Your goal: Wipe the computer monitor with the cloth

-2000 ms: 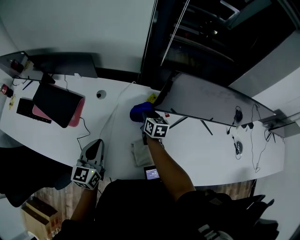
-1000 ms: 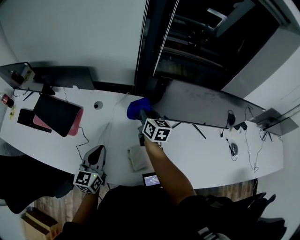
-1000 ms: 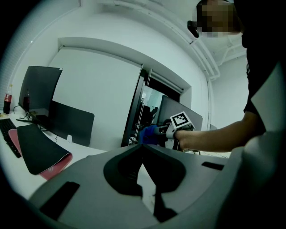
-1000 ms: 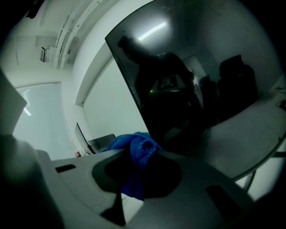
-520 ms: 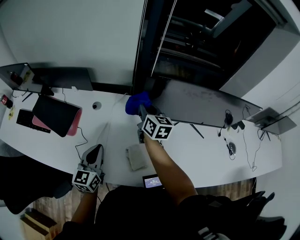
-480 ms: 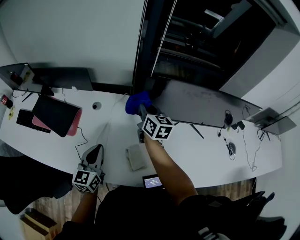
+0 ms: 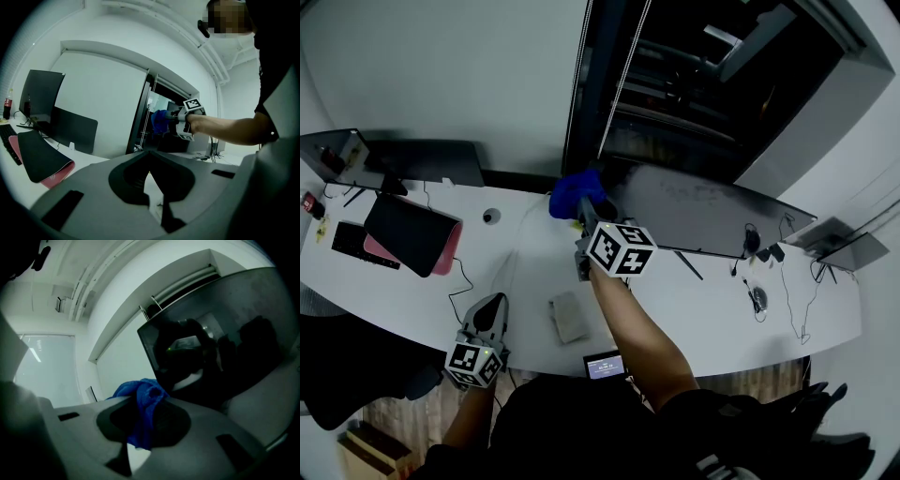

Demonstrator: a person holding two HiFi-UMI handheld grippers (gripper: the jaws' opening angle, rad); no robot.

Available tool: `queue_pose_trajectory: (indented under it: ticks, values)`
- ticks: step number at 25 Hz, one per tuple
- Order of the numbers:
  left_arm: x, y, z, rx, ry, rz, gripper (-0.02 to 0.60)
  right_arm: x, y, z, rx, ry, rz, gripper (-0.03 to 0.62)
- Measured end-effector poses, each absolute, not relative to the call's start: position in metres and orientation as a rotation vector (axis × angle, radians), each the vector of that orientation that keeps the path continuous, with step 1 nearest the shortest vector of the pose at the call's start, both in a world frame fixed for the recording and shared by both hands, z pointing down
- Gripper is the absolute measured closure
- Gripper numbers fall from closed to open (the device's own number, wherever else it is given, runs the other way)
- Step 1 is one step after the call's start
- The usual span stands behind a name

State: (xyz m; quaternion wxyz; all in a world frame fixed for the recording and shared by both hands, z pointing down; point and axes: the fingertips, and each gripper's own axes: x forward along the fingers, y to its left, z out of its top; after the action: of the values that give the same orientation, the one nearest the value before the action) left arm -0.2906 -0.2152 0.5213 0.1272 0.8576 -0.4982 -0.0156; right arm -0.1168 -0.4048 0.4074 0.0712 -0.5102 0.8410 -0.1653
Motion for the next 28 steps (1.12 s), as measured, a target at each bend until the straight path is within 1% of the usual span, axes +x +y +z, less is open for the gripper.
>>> queue_pose_trajectory:
  ticks: [7, 13, 28]
  values:
    - [-0.284, -0.214, 0.519, 2.500, -1.440, -0.058, 0.588, -0.115, -0.404, 0.373, -1.510, 2.502, -0.460, 0.531]
    - [-0.274, -0.217, 0.516, 2.517, -1.418, -0.070, 0.588, -0.116, -0.402, 0.336, -1.491, 2.514, -0.357, 0.530]
    - [-0.266, -0.226, 0.513, 2.525, -1.390, -0.089, 0.587, -0.097, -0.395, 0.289, -1.471, 2.489, -0.240, 0.531]
